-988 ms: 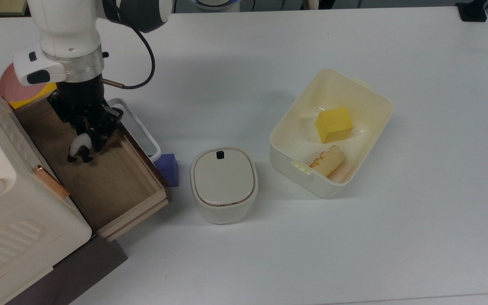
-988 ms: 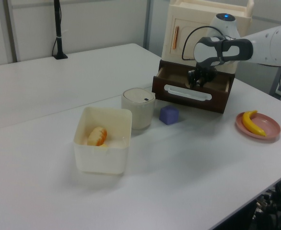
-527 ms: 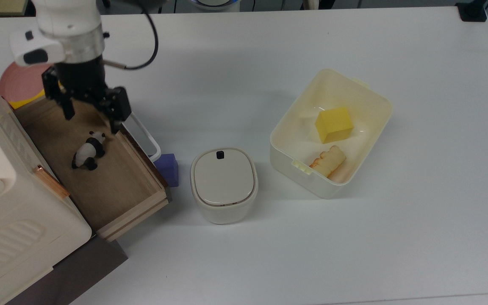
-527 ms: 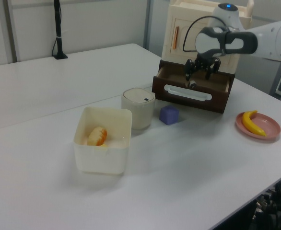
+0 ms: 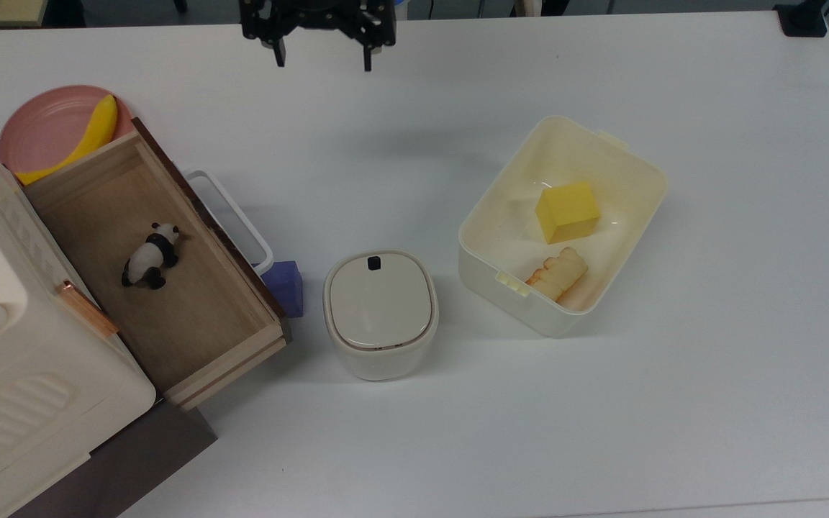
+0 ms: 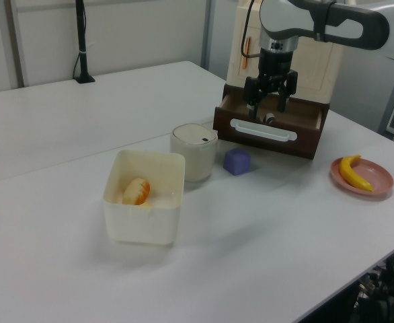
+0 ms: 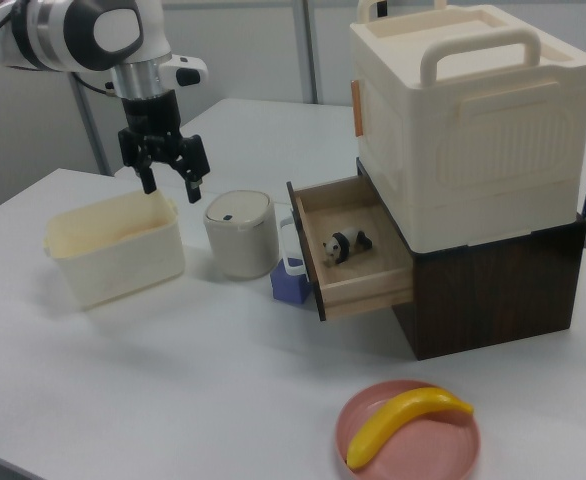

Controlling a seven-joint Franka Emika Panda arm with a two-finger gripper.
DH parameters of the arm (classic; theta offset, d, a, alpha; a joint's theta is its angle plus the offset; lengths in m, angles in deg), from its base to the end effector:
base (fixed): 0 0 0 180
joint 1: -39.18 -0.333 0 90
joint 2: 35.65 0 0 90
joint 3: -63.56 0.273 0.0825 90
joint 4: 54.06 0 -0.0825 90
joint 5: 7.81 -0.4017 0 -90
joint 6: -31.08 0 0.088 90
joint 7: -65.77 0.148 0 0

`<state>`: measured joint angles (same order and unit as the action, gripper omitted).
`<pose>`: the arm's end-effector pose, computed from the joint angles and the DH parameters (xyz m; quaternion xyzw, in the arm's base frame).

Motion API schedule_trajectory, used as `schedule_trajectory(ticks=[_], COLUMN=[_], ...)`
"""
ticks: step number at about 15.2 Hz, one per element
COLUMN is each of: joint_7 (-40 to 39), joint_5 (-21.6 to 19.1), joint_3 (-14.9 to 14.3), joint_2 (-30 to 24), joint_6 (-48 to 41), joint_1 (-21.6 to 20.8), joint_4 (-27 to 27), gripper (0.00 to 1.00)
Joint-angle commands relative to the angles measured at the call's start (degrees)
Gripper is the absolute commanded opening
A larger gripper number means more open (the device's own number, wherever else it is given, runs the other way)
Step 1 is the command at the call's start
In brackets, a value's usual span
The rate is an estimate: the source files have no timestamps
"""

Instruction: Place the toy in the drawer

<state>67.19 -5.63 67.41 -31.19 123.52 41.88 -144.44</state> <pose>0.5924 0.0054 0.4957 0.9996 -0.0012 -0.0205 0.0168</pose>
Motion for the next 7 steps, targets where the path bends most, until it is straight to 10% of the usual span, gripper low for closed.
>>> schedule_trajectory(ticks=[1, 7], joint_7=[-6.17, -4.24], joint_5=[0.02, 0.02], joint_3=[-1.04, -1.22], joint_2=[-1.11, -0.94], joint_6=[-0.07, 0.19], joint_1=[-0.15, -0.67], joint_4=[-1.82, -1.91], gripper=[1.00, 1.00])
